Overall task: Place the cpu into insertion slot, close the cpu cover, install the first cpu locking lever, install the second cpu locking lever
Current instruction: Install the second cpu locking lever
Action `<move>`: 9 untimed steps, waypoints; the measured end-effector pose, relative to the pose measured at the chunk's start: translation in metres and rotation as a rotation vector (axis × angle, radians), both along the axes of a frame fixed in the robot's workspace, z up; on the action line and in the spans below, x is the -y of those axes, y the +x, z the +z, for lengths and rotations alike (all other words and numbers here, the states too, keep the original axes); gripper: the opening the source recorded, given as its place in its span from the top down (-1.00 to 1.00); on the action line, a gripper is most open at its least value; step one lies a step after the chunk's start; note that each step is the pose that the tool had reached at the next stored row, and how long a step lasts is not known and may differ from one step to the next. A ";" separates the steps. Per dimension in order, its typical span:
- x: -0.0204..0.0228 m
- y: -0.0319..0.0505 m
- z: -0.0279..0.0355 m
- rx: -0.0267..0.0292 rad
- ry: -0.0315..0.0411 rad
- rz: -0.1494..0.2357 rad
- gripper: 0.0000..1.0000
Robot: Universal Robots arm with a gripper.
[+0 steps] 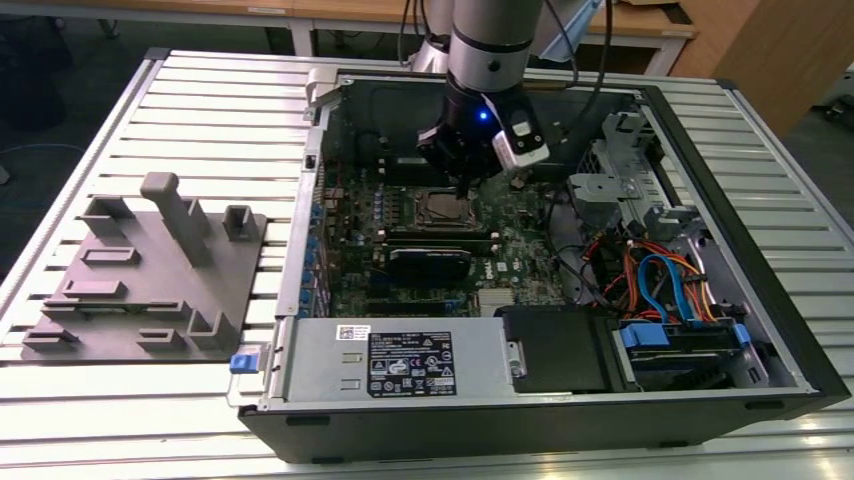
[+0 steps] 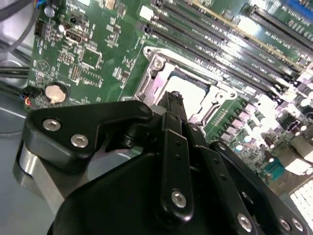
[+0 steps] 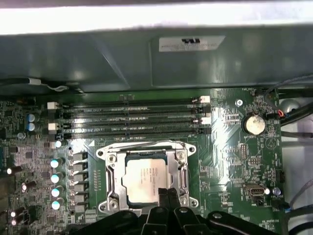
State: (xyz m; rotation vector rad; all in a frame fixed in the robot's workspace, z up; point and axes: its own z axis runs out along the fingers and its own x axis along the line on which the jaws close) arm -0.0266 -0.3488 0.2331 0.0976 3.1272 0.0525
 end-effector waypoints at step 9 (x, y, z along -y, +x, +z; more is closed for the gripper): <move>0.0009 -0.0001 0.0000 -0.0001 -0.0049 0.000 0.80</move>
